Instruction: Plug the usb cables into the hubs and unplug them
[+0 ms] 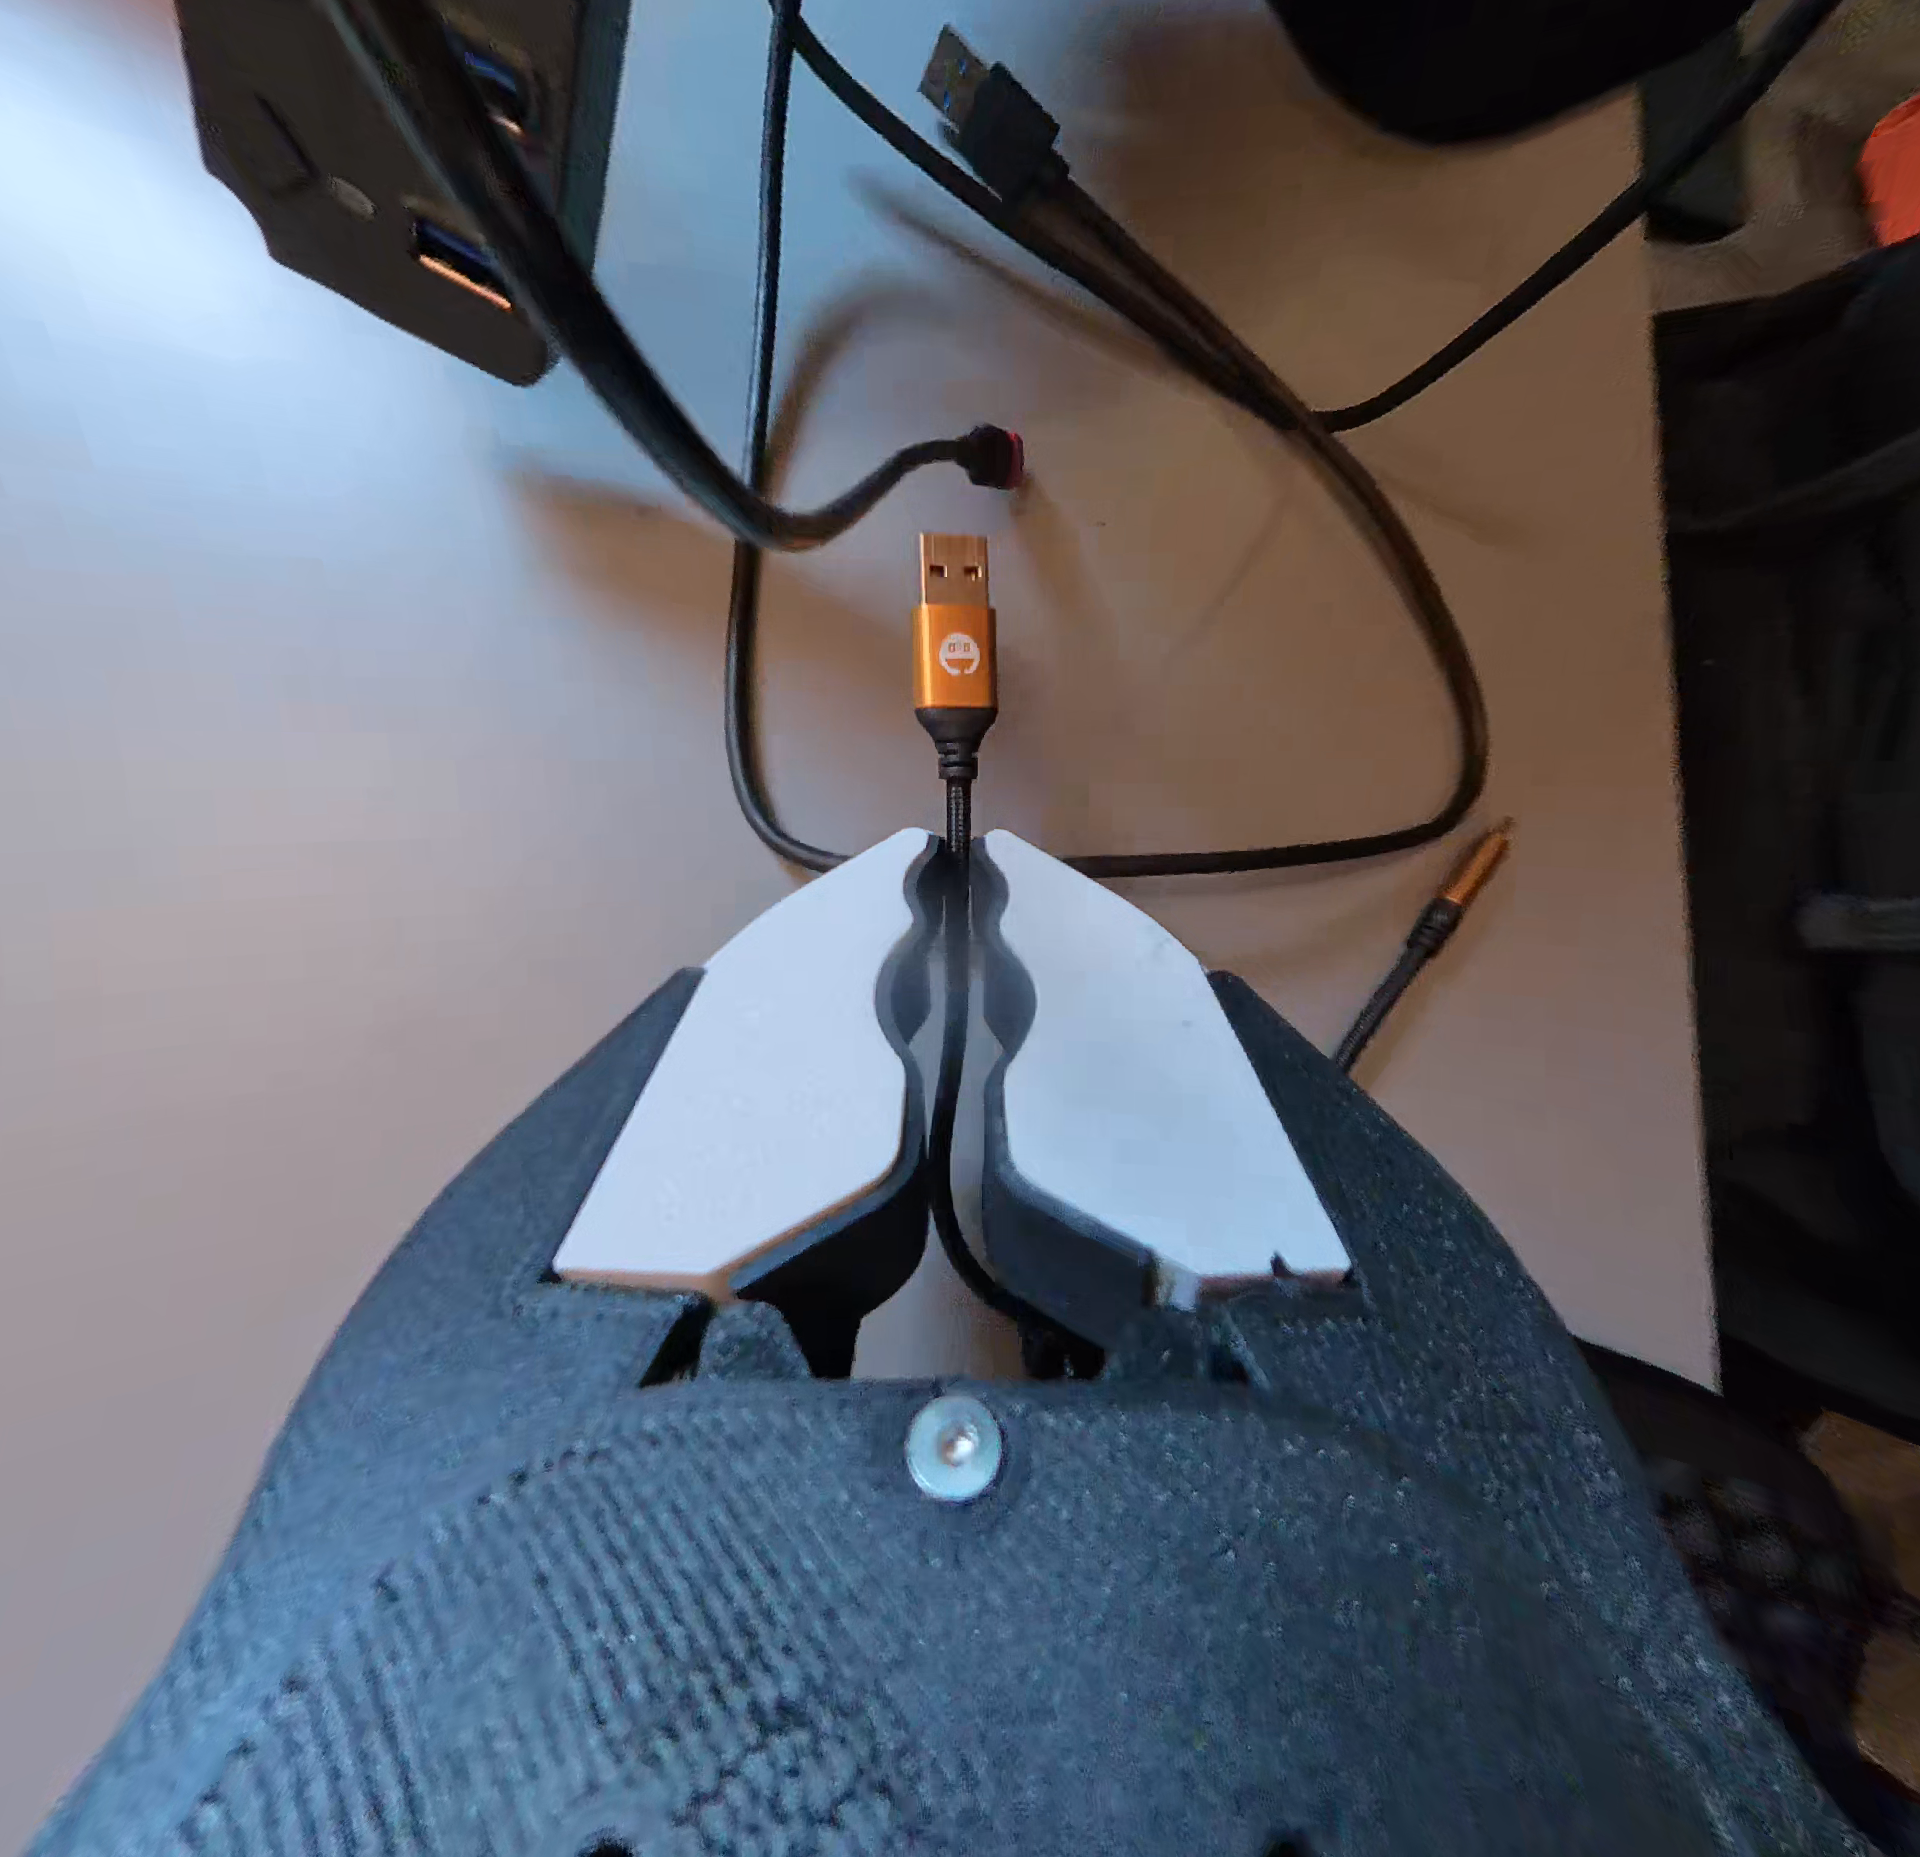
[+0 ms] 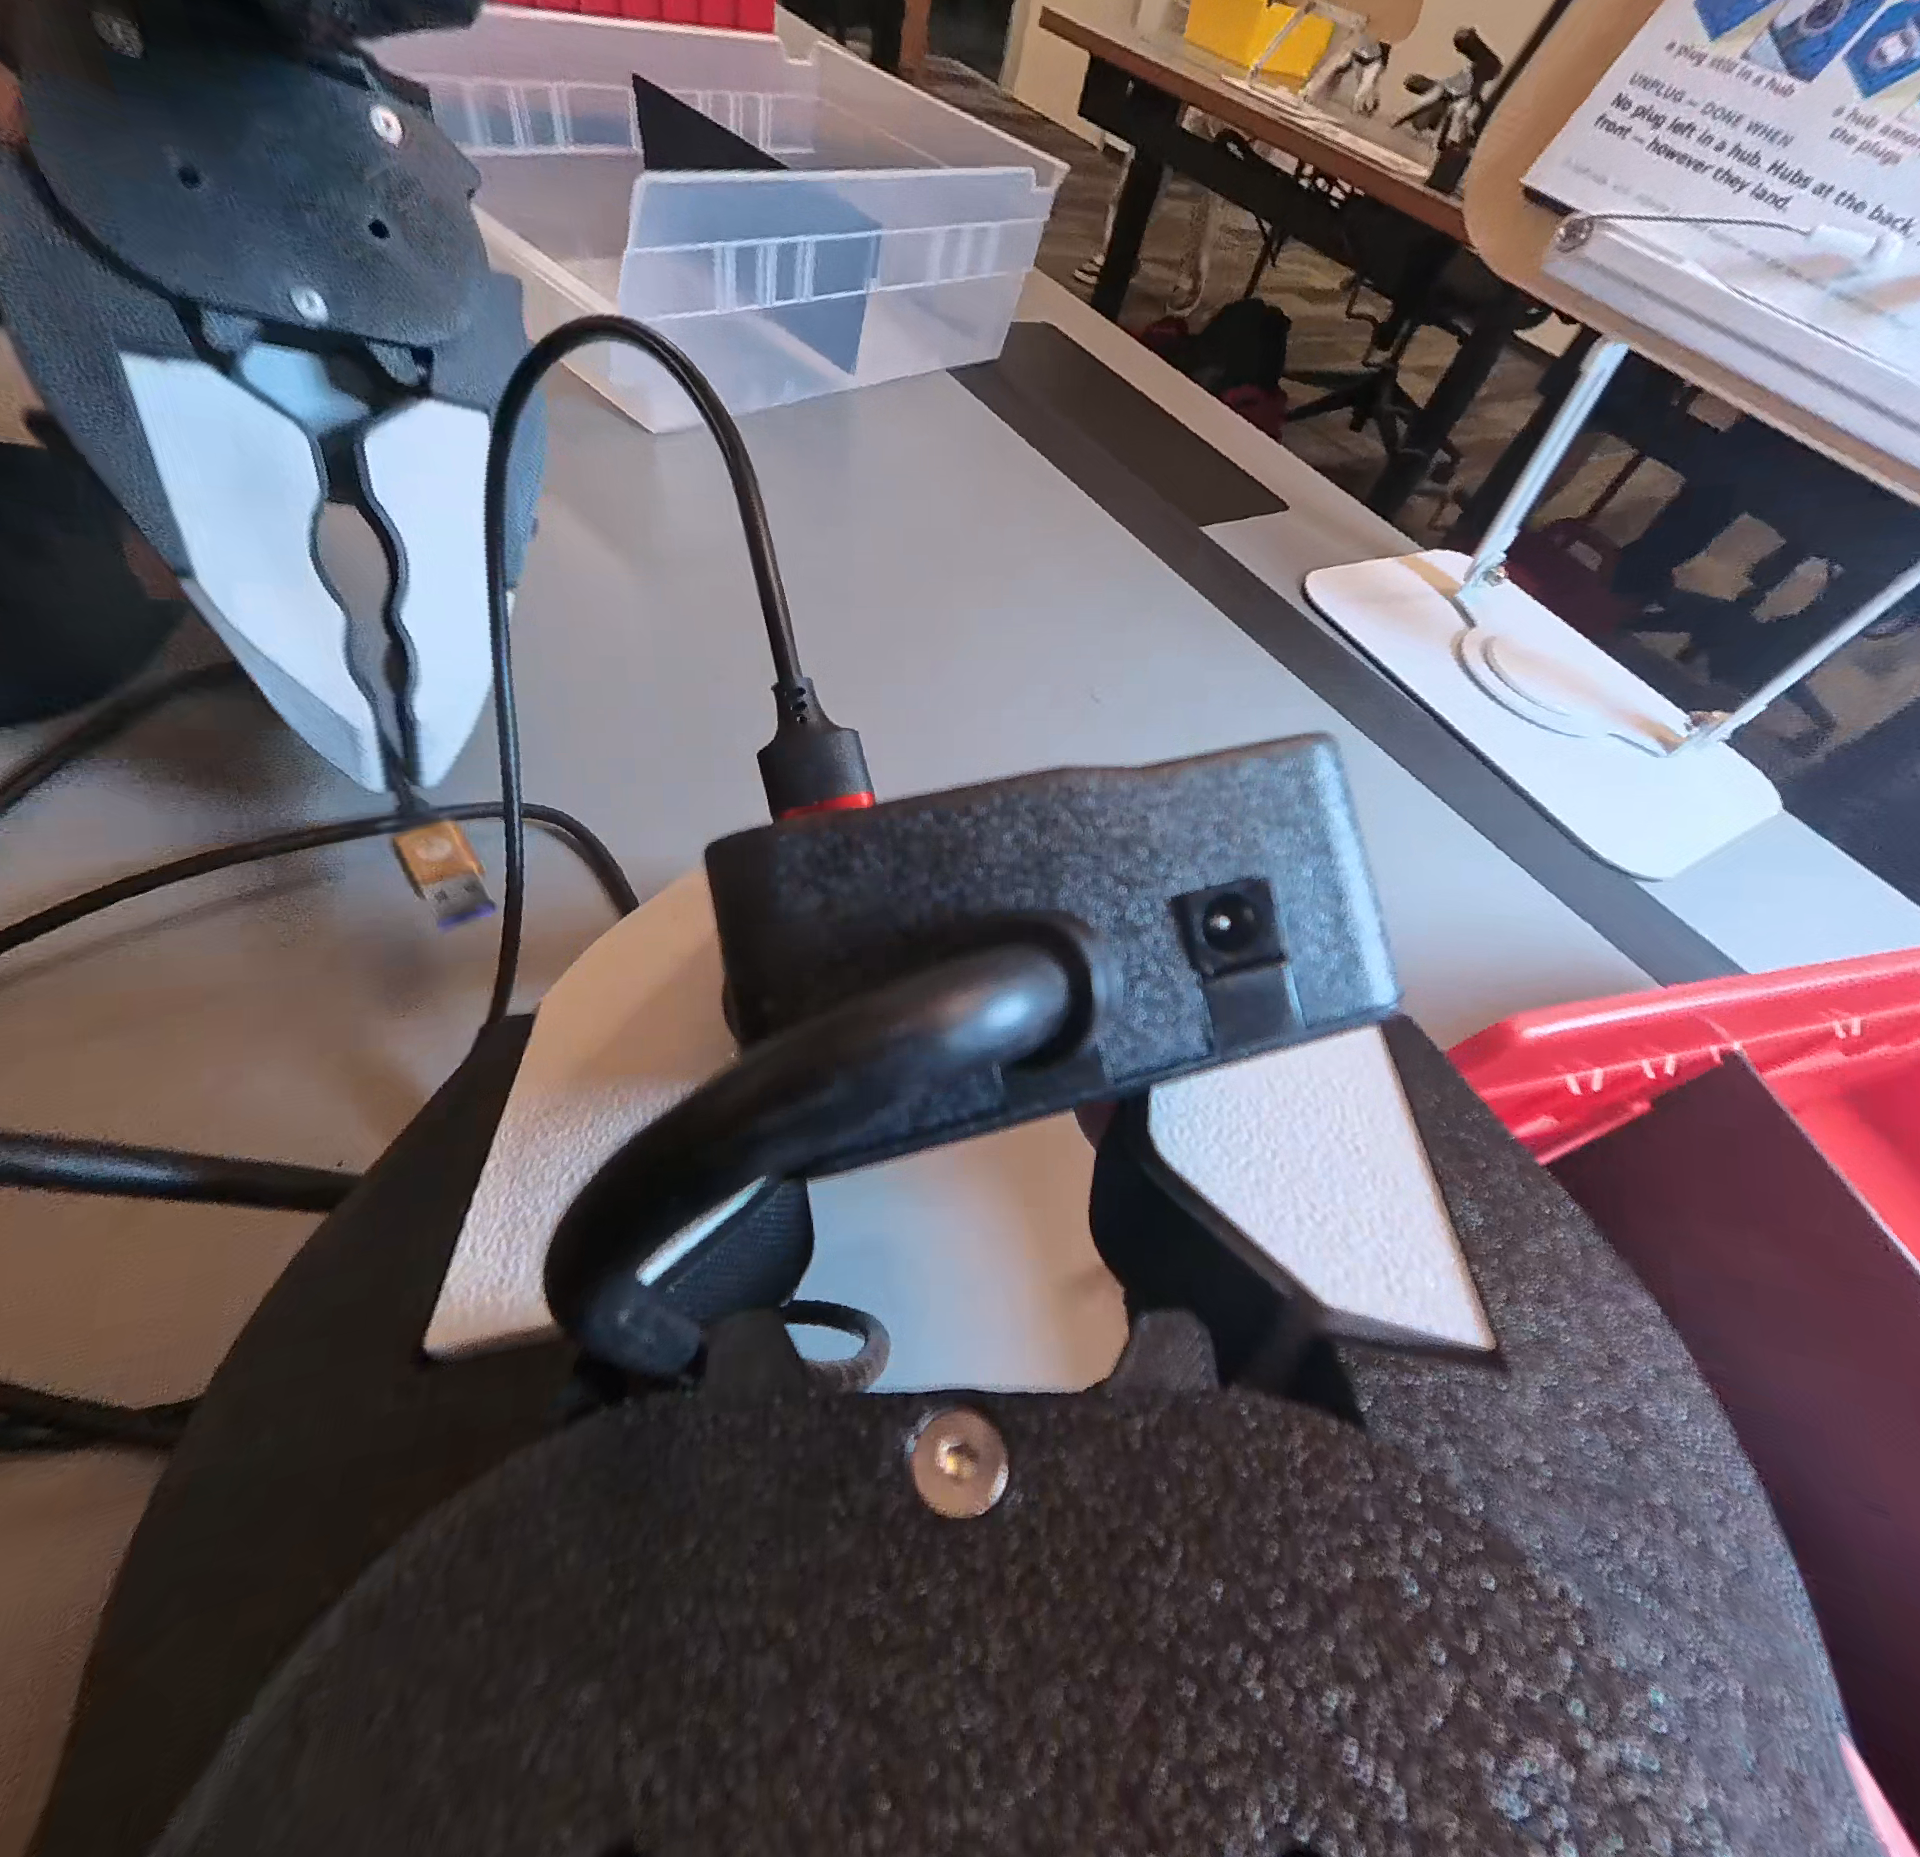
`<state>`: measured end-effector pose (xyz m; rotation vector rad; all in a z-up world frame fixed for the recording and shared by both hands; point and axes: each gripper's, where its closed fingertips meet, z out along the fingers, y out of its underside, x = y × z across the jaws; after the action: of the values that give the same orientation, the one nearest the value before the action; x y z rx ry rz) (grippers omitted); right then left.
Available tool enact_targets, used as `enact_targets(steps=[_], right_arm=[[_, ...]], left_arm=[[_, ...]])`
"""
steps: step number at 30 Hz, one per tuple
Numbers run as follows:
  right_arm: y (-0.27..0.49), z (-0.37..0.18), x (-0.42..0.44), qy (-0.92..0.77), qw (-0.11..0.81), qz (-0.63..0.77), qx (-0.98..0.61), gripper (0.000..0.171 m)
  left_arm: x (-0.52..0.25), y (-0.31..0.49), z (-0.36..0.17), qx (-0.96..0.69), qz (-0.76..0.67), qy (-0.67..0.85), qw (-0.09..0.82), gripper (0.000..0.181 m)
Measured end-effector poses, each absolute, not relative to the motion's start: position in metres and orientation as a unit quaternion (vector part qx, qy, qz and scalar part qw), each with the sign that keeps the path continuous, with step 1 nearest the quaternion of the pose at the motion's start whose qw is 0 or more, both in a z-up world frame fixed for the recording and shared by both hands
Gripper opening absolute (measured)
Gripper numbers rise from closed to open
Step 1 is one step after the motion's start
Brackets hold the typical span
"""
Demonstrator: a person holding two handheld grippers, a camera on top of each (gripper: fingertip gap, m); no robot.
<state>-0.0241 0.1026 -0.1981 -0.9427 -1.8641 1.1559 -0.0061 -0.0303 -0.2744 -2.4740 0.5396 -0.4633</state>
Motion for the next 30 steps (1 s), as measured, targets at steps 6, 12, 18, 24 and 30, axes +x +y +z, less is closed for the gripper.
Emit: enact_targets(steps=[6,12,18,24,30], right_arm=[[0.099,-0.195,-0.021,-0.721,0.352,0.489,-0.343,0.066],[0.098,-0.197,-0.021,-0.719,0.342,0.5,-0.342,0.066],[0.099,-0.198,-0.021,-0.717,0.338,0.502,-0.346,0.066],[0.101,-0.201,-0.022,-0.719,0.337,0.498,-0.347,0.066],[0.103,-0.196,-0.021,-0.72,0.354,0.49,-0.34,0.066]], left_arm=[[0.01,-0.015,-0.263,-0.902,-0.117,0.22,0.352,0.023],[0.01,-0.005,-0.276,-0.905,-0.081,0.234,0.347,0.027],[0.013,-0.006,-0.292,-0.913,-0.049,0.261,0.309,0.021],[0.007,-0.003,-0.291,-0.912,-0.023,0.258,0.317,0.008],[-0.023,-0.023,-0.252,-0.908,0.001,0.21,0.364,0.006]])
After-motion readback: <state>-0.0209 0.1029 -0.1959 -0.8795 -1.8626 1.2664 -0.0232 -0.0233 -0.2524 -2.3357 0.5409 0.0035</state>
